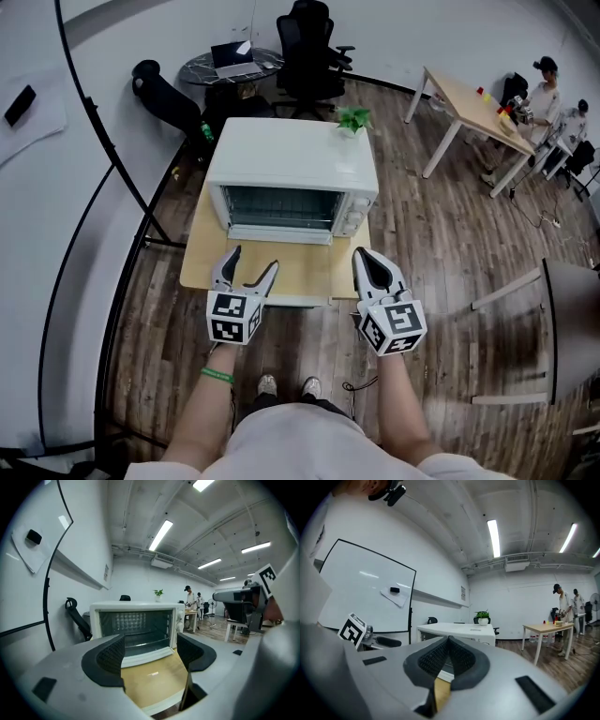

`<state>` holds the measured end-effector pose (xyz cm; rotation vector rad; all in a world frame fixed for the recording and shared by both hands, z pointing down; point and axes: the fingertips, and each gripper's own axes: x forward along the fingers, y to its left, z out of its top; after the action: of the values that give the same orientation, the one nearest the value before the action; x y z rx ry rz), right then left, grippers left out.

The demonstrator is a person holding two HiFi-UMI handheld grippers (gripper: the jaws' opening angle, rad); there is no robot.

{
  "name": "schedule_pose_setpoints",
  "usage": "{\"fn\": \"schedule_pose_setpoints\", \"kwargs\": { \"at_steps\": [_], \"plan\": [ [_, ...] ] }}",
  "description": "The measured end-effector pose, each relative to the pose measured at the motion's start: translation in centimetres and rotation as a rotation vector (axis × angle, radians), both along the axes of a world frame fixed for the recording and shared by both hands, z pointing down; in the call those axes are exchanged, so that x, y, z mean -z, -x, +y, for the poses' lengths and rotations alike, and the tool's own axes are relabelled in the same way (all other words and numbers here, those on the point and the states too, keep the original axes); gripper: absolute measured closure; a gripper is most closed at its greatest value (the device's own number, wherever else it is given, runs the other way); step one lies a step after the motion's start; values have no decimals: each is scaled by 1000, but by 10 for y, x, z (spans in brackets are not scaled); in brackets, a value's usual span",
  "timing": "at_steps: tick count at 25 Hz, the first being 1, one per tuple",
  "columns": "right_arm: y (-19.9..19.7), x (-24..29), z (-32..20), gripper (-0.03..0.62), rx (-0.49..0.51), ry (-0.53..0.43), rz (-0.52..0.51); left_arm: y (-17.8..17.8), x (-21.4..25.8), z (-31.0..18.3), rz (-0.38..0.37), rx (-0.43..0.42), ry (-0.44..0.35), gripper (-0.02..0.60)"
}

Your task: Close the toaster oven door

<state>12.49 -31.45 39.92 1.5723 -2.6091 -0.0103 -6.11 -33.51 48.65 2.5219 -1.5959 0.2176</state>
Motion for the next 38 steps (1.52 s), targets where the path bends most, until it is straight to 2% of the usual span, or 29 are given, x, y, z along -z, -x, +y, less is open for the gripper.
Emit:
{"fn": "schedule_pose_setpoints", "kwargs": {
  "at_steps": [9,15,18,21,23,26,29,34,36,38],
  "plan": [
    [4,-32,0,594,25,73,12,7,-127,28,-51,54,243,256],
    [6,-39,-1,594,37,91,20,10,-190,52,-65,85,400,256],
    [4,-40,0,594,37,96,29,10,-213,63,-44,111,463,256],
    [0,-42,0,594,34,99,36,11,-226,69,23,146,504,256],
    [-2,-42,0,594,30,103,39,12,-229,67,135,179,520,256],
    [-5,-43,1,594,26,109,44,17,-239,64,374,255,563,256],
    [-5,-46,2,594,27,115,49,24,-254,70,564,325,596,256],
    [-8,-48,2,594,24,122,65,34,-272,79,964,453,606,258],
    [-10,-47,2,594,22,122,72,35,-276,78,1085,482,601,258],
    [-11,-47,1,594,19,126,77,34,-279,76,1168,494,603,258]
  ]
}}
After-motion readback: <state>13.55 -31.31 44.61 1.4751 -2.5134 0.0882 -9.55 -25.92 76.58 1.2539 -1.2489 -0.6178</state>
